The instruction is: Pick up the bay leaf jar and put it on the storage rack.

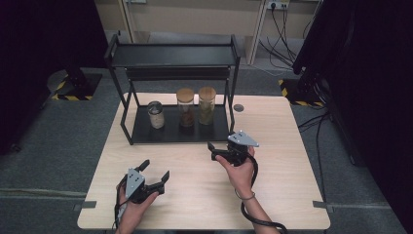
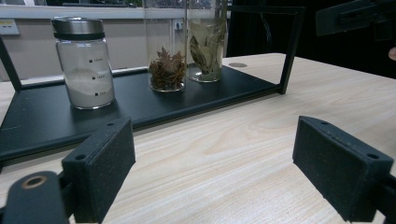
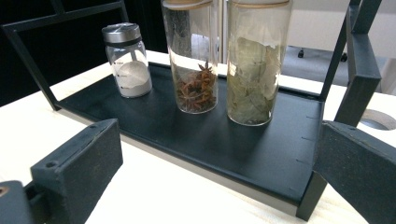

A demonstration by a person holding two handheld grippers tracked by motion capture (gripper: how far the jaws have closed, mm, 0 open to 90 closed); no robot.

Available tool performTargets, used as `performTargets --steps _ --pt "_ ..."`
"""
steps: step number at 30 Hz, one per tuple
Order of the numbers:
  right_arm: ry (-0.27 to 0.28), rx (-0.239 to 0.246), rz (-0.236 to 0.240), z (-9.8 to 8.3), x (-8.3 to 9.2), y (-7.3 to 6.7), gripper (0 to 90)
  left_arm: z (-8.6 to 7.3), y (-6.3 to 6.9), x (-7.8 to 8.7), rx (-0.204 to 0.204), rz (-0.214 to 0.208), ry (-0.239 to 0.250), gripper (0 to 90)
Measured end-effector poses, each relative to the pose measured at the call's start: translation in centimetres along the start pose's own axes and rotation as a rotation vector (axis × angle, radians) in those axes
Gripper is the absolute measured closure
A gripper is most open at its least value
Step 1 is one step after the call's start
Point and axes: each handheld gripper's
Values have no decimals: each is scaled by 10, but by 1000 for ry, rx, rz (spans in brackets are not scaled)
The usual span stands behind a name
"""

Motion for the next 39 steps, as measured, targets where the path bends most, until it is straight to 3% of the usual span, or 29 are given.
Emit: performTargets --steps 39 --pt "-4 -15 -19 -30 37 22 16 0 0 0 -1 4 2 127"
Point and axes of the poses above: each handheld gripper's, and its own axes: x roughly backward along the jaws, z roughly out of its top, y roughly to its right, and after that the axes turned 3 degrees about -y, right-handed
